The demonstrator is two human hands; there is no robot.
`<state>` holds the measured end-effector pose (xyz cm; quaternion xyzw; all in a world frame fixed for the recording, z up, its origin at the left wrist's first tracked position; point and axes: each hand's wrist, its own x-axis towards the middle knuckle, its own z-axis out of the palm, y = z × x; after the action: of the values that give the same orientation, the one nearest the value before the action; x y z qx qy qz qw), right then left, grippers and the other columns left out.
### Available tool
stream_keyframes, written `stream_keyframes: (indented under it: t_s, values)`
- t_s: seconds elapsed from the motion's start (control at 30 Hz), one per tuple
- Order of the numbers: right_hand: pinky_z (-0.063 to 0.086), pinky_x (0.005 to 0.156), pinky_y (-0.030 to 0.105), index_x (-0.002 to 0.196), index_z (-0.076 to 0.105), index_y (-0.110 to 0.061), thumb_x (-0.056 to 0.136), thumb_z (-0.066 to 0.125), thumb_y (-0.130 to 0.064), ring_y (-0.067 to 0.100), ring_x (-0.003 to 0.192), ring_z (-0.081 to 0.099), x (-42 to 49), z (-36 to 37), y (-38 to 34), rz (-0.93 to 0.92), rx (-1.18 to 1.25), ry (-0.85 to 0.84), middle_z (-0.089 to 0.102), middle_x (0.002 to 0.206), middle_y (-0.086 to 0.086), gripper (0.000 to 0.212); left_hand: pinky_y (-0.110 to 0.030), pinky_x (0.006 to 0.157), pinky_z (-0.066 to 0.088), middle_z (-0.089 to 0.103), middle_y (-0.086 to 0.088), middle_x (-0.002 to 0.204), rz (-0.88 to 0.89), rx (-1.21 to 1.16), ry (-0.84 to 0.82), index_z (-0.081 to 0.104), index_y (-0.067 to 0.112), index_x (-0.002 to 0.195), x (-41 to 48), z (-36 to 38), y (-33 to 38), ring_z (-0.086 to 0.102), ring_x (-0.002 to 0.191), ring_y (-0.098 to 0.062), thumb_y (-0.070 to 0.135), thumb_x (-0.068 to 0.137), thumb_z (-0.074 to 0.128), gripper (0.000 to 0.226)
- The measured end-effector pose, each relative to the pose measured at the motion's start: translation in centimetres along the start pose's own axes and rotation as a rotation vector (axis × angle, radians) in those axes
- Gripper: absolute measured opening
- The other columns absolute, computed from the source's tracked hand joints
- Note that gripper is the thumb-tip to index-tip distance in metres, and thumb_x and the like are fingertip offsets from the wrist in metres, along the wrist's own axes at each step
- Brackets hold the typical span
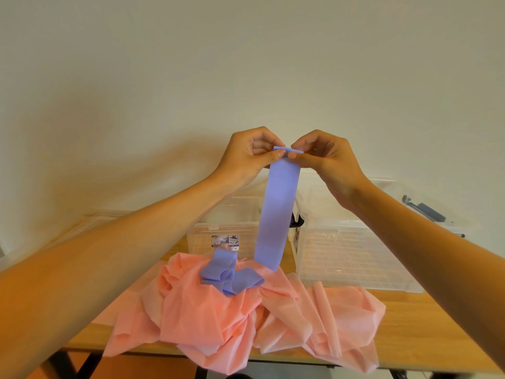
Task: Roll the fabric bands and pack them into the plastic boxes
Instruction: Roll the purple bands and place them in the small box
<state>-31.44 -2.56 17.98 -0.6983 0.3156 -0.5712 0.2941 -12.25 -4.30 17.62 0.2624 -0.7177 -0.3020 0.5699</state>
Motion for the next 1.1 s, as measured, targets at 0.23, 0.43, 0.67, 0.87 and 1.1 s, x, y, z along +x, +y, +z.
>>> stream_keyframes:
  t_s: [0.23, 0.43, 0.67, 0.87, 1.1]
  values:
    - [0.057, 0.076, 0.028, 0.087, 0.073, -0.002, 0.088, 0.076, 0.0, 0.024, 0.083, 0.073, 0.0, -0.1, 0.1, 0.004, -0.004, 0.029, 0.075, 0.086, 0.011, 0.004, -0.022, 0.073, 0.056, 0.074, -0.016, 0.098, -0.02, 0.002, -0.009, 0.068, 0.001, 0.1, -0.1, 0.1, -0.3, 0.074, 0.087, -0.018, 0.001, 0.089, 0.073, 0.012]
    - [0.057, 0.078, 0.029, 0.094, 0.073, 0.004, 0.085, 0.079, -0.001, 0.024, 0.084, 0.073, 0.1, -0.3, 0.5, 0.01, -0.032, 0.075, 0.074, 0.094, 0.021, 0.012, -0.033, 0.072, 0.061, 0.076, -0.018, 0.099, -0.058, -0.021, -0.05, 0.065, -0.003, 0.105, -0.1, 0.2, -0.6, 0.075, 0.089, -0.026, 0.007, 0.094, 0.068, 0.015]
    - [0.056, 0.077, 0.027, 0.093, 0.073, -0.002, 0.085, 0.079, -0.001, 0.021, 0.085, 0.072, 0.0, -0.2, 0.8, 0.019, -0.034, 0.075, 0.075, 0.093, 0.014, 0.01, -0.024, 0.072, 0.057, 0.075, -0.015, 0.097, -0.035, 0.021, -0.002, 0.066, -0.001, 0.104, 0.0, 0.3, -0.8, 0.074, 0.086, -0.021, 0.002, 0.091, 0.071, 0.014]
    - [0.058, 0.08, 0.033, 0.094, 0.072, -0.004, 0.089, 0.075, -0.003, 0.023, 0.087, 0.072, 0.0, 0.0, 1.2, 0.023, -0.007, 0.037, 0.073, 0.089, 0.01, 0.006, -0.02, 0.072, 0.054, 0.072, -0.017, 0.095, -0.025, 0.014, 0.019, 0.065, 0.0, 0.102, -0.1, 0.2, -0.9, 0.07, 0.081, -0.015, -0.002, 0.088, 0.072, 0.016]
    - [0.058, 0.078, 0.029, 0.096, 0.072, 0.0, 0.089, 0.075, -0.003, 0.022, 0.086, 0.073, 0.1, 0.1, 0.9, 0.014, -0.043, 0.054, 0.074, 0.094, 0.016, 0.008, -0.033, 0.073, 0.062, 0.074, -0.016, 0.103, -0.033, 0.033, -0.013, 0.065, 0.002, 0.104, -0.1, 0.0, -0.9, 0.074, 0.09, -0.023, 0.01, 0.093, 0.07, 0.015]
